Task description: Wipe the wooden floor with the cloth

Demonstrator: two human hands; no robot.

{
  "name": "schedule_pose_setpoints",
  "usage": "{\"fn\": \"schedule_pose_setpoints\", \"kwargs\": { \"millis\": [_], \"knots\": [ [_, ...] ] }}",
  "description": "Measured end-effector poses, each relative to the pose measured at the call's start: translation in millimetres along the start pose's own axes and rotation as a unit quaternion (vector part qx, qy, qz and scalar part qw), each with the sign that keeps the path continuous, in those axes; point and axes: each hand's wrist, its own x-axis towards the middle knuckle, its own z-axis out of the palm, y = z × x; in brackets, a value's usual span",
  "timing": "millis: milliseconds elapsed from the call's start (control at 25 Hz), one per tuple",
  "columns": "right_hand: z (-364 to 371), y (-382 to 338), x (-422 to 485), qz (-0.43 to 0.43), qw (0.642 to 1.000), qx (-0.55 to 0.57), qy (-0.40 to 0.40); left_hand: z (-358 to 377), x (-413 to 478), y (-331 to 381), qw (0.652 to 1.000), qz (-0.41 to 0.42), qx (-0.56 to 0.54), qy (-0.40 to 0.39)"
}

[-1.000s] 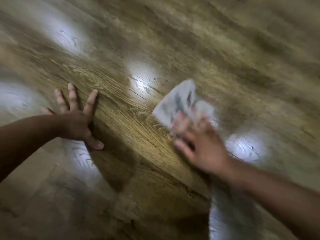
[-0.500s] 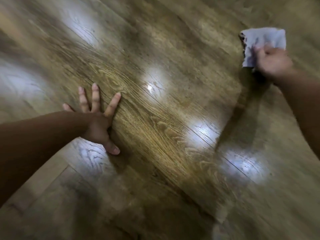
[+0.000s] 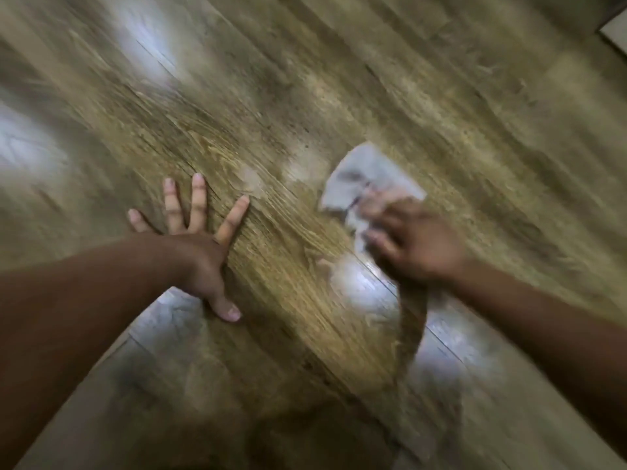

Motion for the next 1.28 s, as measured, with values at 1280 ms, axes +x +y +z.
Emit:
{"fn": "schedule_pose_setpoints", "kwargs": {
  "millis": [1280],
  "knots": [
    [-29.6,-32.6,141.8,-0.063,0.981,0.011,-0.183,-10.7,6.4,6.8,0.998,-0.042,0.035,0.001]
  ]
}}
